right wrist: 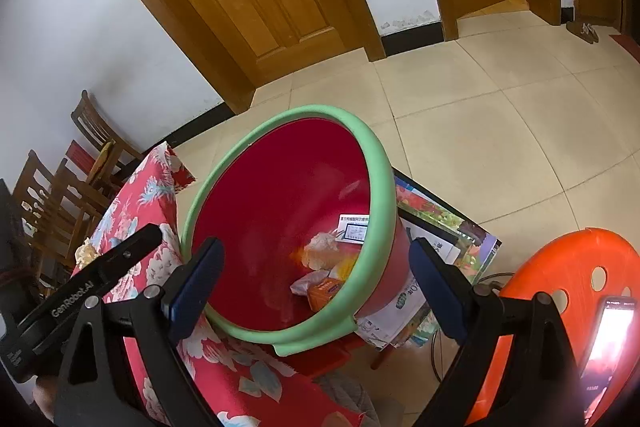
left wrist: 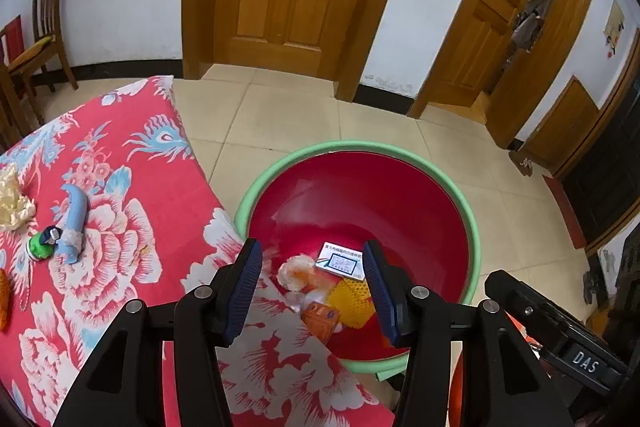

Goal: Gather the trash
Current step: 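Lower the snack bag over the bin and open the left tool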

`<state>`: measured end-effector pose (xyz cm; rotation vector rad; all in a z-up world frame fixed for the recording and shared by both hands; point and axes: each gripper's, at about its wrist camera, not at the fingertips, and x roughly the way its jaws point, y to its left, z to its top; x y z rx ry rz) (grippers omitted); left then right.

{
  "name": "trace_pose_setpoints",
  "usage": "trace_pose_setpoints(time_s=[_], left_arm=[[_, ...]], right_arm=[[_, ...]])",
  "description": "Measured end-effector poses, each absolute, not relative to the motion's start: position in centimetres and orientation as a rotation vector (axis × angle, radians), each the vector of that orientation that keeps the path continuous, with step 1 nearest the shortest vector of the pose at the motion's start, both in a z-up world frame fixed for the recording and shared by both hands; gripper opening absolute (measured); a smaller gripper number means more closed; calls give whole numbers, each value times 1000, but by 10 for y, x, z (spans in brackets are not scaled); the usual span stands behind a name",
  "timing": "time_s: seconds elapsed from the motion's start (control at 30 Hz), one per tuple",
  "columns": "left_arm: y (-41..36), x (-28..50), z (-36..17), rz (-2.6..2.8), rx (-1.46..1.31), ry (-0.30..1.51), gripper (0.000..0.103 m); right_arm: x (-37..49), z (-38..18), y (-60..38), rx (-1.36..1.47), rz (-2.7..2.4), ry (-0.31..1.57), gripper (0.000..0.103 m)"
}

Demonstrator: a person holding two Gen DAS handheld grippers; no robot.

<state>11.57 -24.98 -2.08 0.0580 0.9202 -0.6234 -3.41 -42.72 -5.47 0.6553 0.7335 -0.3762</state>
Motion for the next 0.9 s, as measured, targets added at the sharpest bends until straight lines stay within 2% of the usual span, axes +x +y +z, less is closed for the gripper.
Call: trace_pose_setpoints(time_s=[0.9], left_arm=[[-170, 107, 4, -490, -49, 888, 53]], right_arm=[[-31, -36, -389, 634, -286, 719, 93]])
